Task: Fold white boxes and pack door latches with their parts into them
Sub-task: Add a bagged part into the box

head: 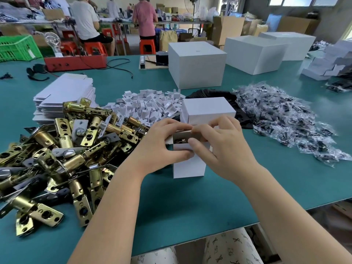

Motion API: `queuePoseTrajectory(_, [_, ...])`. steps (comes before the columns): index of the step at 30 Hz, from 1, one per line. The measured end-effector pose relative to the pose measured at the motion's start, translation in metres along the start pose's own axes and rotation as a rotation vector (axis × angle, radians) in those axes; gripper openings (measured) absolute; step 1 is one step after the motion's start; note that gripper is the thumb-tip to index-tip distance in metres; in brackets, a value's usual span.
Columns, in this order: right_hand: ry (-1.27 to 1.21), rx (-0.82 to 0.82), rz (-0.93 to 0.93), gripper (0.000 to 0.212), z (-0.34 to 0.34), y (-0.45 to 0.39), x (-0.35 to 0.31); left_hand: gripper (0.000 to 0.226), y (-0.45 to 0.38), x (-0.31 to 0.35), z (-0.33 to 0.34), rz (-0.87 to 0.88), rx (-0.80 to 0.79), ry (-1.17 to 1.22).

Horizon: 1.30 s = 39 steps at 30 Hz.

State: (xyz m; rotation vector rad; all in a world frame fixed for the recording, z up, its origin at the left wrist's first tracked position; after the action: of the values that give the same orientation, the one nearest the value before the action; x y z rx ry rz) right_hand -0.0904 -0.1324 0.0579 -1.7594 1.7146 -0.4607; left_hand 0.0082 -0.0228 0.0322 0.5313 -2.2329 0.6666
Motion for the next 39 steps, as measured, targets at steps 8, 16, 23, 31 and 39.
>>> queuePoseTrajectory(8, [-0.598, 0.43, 0.461, 0.013, 0.008, 0.039, 0.049, 0.043, -0.004, -0.033, -0.021, -0.295, 0.109, 0.528])
queuePoseTrajectory(16, [-0.641, 0.367, 0.424, 0.011, 0.017, 0.041, 0.043, 0.04, -0.002, -0.034, -0.008, -0.313, 0.027, 0.692])
queuePoseTrajectory(23, [-0.581, 0.222, 0.202, 0.027, 0.022, 0.035, 0.027, 0.03, -0.004, -0.025, 0.005, -0.346, -0.031, 0.667])
queuePoseTrajectory(31, [-0.886, 0.203, 0.332, 0.029, 0.035, 0.031, 0.022, 0.038, -0.002, -0.009, -0.002, -0.188, -0.011, 0.553])
queuePoseTrajectory(39, [-0.96, 0.161, 0.218, 0.05, 0.038, 0.024, 0.026, 0.044, 0.0, 0.005, -0.013, -0.035, 0.157, 0.361])
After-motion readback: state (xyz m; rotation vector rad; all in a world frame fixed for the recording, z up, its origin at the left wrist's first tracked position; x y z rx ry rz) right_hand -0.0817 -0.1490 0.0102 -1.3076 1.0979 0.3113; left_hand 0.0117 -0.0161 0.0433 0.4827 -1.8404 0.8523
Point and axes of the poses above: each hand's wrist, its own y-axis away from the middle knuckle, its own z-axis out of the palm, x = y × z, the point moved 6 cm from there along -y, towards the middle knuckle, and after that the axes turned 1 degree about -x, right-handed, at the moved point
